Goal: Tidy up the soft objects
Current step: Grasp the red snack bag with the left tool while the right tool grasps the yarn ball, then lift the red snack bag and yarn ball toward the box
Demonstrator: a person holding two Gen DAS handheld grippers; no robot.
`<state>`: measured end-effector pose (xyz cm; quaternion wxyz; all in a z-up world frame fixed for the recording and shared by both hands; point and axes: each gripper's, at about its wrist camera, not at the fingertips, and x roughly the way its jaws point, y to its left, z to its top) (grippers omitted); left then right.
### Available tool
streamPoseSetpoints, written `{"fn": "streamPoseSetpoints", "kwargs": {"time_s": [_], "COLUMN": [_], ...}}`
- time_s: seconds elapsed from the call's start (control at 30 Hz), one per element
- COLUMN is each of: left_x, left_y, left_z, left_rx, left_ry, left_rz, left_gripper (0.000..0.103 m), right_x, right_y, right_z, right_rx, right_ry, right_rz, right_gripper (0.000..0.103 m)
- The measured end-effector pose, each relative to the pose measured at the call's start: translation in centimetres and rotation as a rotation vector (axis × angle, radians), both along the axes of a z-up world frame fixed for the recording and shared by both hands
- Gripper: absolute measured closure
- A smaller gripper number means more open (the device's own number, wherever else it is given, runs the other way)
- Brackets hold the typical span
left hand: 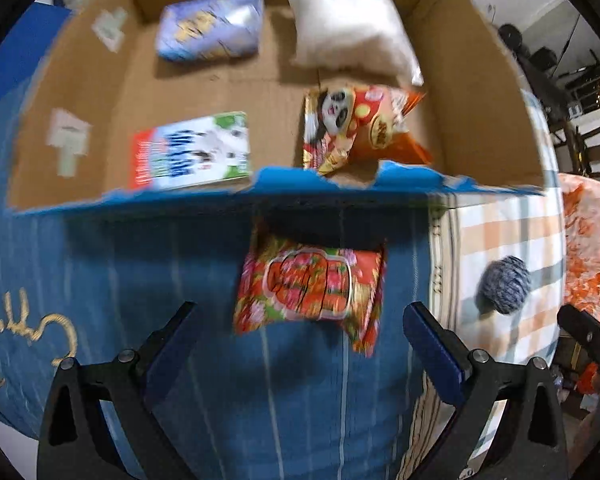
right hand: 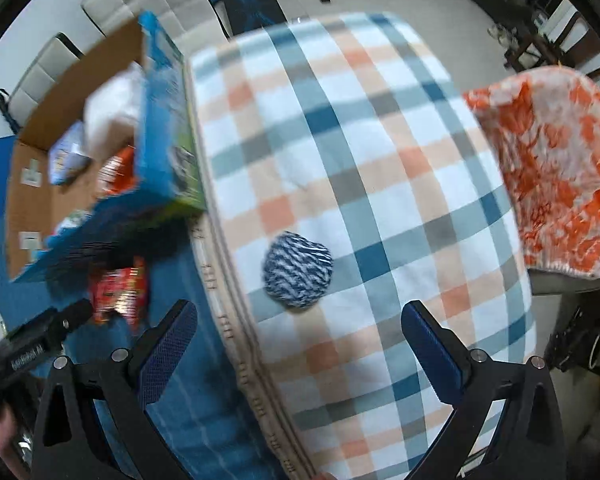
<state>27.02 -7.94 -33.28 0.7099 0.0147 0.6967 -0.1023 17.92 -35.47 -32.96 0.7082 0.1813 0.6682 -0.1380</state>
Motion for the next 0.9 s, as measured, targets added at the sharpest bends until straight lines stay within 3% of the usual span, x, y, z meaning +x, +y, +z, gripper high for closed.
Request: {"fn": "streamPoseSetpoints", "kwargs": {"time_s": [0.2, 0.3, 0.37, 0.43, 0.53, 0.6, 0.67, 0.9], "left_x": [1.8, 1.9, 1.7, 1.4, 1.0, 0.5, 0.0, -2.1], "left_y": [-2.0, -1.9, -2.1, -2.3, -2.5, -2.8, -3.0, -2.3], "left_z": [-5.2, -6.9, -7.1, -7.1, -7.0, -6.9, -6.8, -6.6], "left_rx": [0.057, 0.017, 0.019, 0.000, -0.003, 0.018, 0.033, 0.054], "left_ry": [0.084, 0.121, 0.099, 0.095, 0.088, 0.065, 0.045, 0.028], "left_rz": [-0.052, -0.035, -0.036, -0.036, -0.041, -0.066, -0.083, -0.078], "left_gripper": [0.001, 0.001, 0.006, 0.018, 0.020, 0.020, 0.021, 0.022], "right_x": [1.3, 2.2, 2.7, 3.3, 3.7, 3.7, 3.6, 2.6], "right_y": [-0.5, -0.2, 0.0, 0.3, 0.6, 0.9, 1.0, 1.5], "right_z": [-4.2, -5.7, -6.8, -8.0, -9.8, -10.7, -11.5, -11.4], "right_rx": [0.025, 0.040, 0.043, 0.051, 0.059, 0.063, 0.061, 0.057], "right_ry": [0.039, 0.055, 0.074, 0.101, 0.147, 0.178, 0.199, 0.180], "right_rz": [0.013, 0.021, 0.023, 0.025, 0.031, 0.038, 0.043, 0.063], "right_gripper": [0.000, 0.000, 0.000, 0.000, 0.009, 0.032, 0.044, 0.045]}}
